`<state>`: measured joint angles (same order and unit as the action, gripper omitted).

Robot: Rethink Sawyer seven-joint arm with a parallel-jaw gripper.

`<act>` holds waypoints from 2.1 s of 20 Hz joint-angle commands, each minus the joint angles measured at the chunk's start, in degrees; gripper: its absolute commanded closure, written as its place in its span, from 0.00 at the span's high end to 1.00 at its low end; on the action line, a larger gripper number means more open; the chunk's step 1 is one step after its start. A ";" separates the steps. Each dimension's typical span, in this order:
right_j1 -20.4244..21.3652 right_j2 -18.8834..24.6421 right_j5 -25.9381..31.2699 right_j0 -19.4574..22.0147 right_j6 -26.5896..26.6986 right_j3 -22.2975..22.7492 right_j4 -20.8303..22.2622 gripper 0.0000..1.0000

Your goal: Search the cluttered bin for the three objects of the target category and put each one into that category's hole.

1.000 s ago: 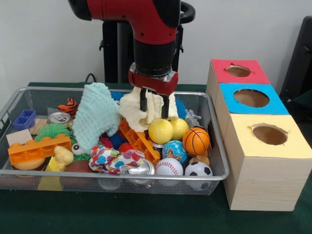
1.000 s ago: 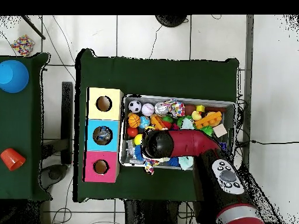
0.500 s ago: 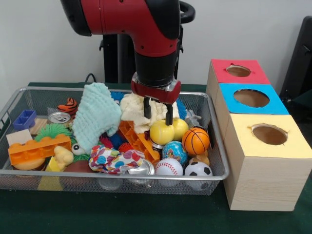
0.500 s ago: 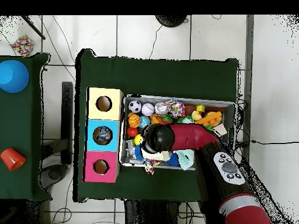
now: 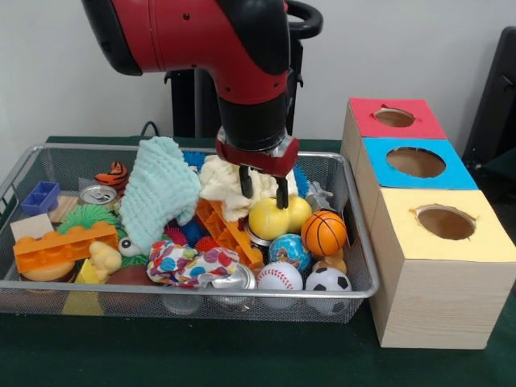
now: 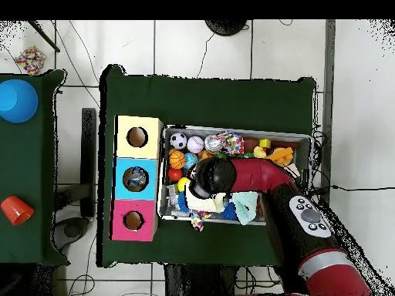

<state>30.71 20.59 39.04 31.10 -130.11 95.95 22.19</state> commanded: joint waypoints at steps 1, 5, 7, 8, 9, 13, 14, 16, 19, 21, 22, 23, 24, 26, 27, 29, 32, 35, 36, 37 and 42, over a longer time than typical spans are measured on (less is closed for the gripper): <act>-5.84 6.30 5.30 2.46 13.52 -3.31 0.78 1.00; -6.99 8.19 6.95 3.95 14.43 -3.88 0.41 1.00; -7.83 9.34 6.99 4.91 14.84 -3.92 0.28 1.00; -8.00 9.79 6.96 5.29 14.87 -3.64 0.16 1.00; -7.95 10.22 7.00 5.60 14.74 -3.30 0.13 1.00; -7.87 12.14 7.83 7.16 14.83 -1.68 -0.54 1.00; -8.11 12.79 7.78 7.69 15.04 -1.37 -0.52 1.00; -9.48 13.89 7.77 8.52 15.49 -1.74 -0.40 1.00; -9.83 14.26 7.58 8.60 14.75 -1.99 0.16 1.00; -9.14 14.26 7.24 8.54 13.54 -1.30 0.56 1.00; -8.43 14.29 6.68 8.67 12.64 -0.19 0.57 1.00; -7.72 14.36 6.38 8.82 11.98 0.75 0.64 1.00; -7.01 14.43 6.07 8.97 11.33 1.69 0.72 1.00; -6.64 14.70 6.80 9.39 11.65 1.85 0.79 1.00; -6.58 14.78 6.69 9.54 11.60 2.06 0.87 1.00; -6.61 14.86 6.39 9.69 11.30 2.44 0.94 1.00; -5.25 16.07 6.26 10.70 10.85 5.09 -0.03 1.00; -5.23 18.74 6.07 13.03 11.14 7.93 -1.75 1.00; -5.68 19.48 5.90 13.62 11.26 8.44 -2.09 1.00; -6.42 19.93 6.28 13.86 11.55 7.81 -2.20 1.00; -6.36 19.85 9.10 13.78 11.94 5.94 -1.11 1.00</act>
<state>25.82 36.40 43.36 43.52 -130.11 100.83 21.52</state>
